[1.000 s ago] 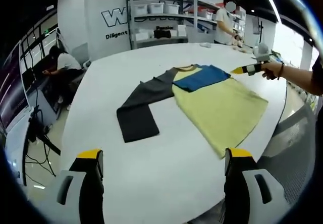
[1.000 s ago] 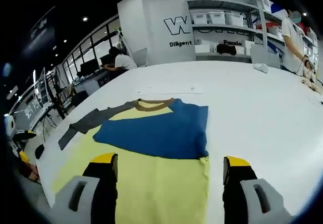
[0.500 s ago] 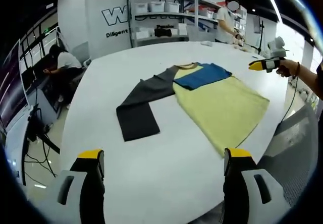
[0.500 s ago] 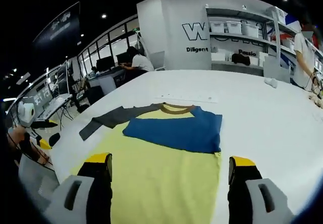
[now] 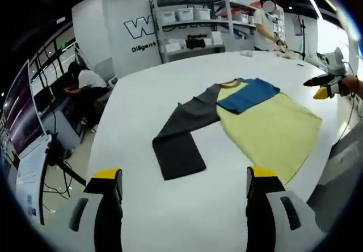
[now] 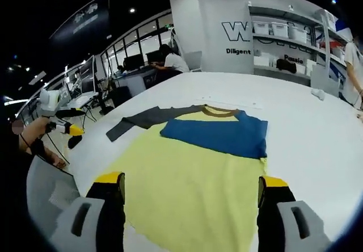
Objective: Fold the garment on the visible template until the final outline fits inside the template.
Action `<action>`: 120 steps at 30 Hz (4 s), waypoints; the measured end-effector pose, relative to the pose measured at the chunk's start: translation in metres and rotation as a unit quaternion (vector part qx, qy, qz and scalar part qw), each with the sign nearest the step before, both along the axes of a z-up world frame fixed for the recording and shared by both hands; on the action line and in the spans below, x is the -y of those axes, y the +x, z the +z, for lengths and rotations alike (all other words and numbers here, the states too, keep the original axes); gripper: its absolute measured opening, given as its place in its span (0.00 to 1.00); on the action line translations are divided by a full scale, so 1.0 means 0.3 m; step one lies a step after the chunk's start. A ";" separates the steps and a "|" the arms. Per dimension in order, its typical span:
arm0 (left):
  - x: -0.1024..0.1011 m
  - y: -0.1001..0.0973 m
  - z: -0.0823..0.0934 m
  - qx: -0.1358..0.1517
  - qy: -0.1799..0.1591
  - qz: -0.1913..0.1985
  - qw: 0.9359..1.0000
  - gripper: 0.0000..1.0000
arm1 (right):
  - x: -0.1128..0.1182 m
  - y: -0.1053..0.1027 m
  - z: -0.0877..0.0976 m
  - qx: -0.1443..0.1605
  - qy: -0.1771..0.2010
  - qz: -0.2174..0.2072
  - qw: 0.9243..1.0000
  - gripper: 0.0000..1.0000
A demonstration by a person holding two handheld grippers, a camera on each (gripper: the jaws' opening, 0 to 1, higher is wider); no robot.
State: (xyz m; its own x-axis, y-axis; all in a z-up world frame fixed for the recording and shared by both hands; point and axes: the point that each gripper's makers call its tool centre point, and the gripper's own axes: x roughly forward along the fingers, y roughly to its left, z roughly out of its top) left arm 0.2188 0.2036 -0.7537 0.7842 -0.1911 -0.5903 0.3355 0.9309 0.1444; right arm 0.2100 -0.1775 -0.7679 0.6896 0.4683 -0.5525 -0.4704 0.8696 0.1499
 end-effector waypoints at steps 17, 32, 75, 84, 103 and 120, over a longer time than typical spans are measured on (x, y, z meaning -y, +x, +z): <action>-0.062 0.220 -0.028 0.028 0.016 0.041 0.999 0.72 | -0.037 -0.033 0.099 0.028 0.023 0.009 0.999 0.99; -0.071 0.395 -0.155 0.024 0.050 0.032 0.998 0.60 | -0.040 -0.054 0.101 0.014 0.029 0.009 0.999 0.99; -0.014 0.511 -0.302 0.040 0.118 -0.020 0.992 0.04 | 0.037 -0.038 0.087 0.011 0.010 -0.044 0.999 0.93; 0.008 0.504 -0.217 0.070 0.080 -0.004 0.994 0.04 | 0.027 -0.036 0.091 0.012 0.013 -0.041 0.999 0.93; 0.082 0.510 -0.090 0.088 0.016 0.020 0.996 0.04 | -0.004 -0.048 0.099 0.017 0.015 -0.017 1.000 0.99; 0.258 0.554 0.022 0.113 -0.037 0.000 0.993 0.04 | 0.015 -0.059 0.078 0.004 0.008 -0.025 1.000 0.99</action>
State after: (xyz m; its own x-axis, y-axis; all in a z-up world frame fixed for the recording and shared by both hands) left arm 0.3851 0.1261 -0.7472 0.8951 -0.2278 -0.3834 0.3028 0.9416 0.1474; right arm 0.1923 -0.1820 -0.7445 0.7172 0.4411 -0.5395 -0.4271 0.8899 0.1599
